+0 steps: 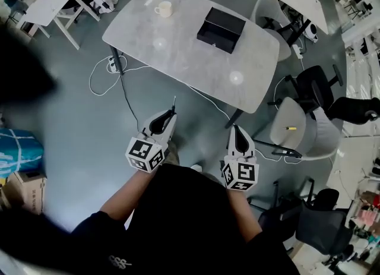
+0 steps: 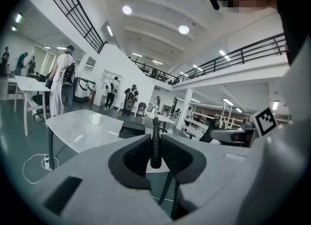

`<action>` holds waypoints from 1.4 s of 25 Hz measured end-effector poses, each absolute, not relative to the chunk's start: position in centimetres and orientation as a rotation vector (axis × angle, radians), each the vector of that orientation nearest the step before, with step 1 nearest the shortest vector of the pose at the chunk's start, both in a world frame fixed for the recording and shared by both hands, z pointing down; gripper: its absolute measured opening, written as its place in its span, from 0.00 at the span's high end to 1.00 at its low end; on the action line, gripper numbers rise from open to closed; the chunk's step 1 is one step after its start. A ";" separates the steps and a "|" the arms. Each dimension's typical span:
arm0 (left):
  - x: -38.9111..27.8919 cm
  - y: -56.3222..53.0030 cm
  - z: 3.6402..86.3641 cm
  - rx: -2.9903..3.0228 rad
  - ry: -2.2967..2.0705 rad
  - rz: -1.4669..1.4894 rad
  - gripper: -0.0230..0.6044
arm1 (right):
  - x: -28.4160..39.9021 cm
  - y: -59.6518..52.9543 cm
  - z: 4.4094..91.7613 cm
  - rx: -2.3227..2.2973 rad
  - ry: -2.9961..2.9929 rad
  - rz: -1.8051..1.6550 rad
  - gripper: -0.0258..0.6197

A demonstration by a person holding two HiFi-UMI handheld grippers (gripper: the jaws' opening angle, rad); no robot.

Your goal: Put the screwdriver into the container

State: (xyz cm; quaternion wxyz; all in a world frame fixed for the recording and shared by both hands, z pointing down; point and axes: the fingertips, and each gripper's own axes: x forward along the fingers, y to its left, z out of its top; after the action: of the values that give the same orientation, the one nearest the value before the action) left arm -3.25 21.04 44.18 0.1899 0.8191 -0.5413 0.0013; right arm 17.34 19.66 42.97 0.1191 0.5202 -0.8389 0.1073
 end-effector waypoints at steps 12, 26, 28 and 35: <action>-14.0 11.3 44.5 2.427 -1.299 0.046 0.85 | 3.1 11.2 42.3 1.574 -2.390 0.307 0.94; -16.3 4.2 47.4 2.416 -1.261 0.076 0.85 | -0.5 5.5 44.5 1.550 -2.394 0.345 0.94; -16.1 2.6 47.7 2.411 -1.266 0.086 0.85 | -0.7 3.8 44.8 1.544 -2.407 0.358 0.94; -14.9 -5.7 48.4 2.398 -1.265 0.156 0.85 | -0.8 -5.7 44.6 1.540 -2.435 0.392 0.94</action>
State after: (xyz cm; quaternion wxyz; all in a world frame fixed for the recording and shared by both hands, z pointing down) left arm -14.88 -5.74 48.38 0.2112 0.8631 -0.4553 0.0562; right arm -0.81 -5.73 44.58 0.1164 0.5261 -0.8317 0.1340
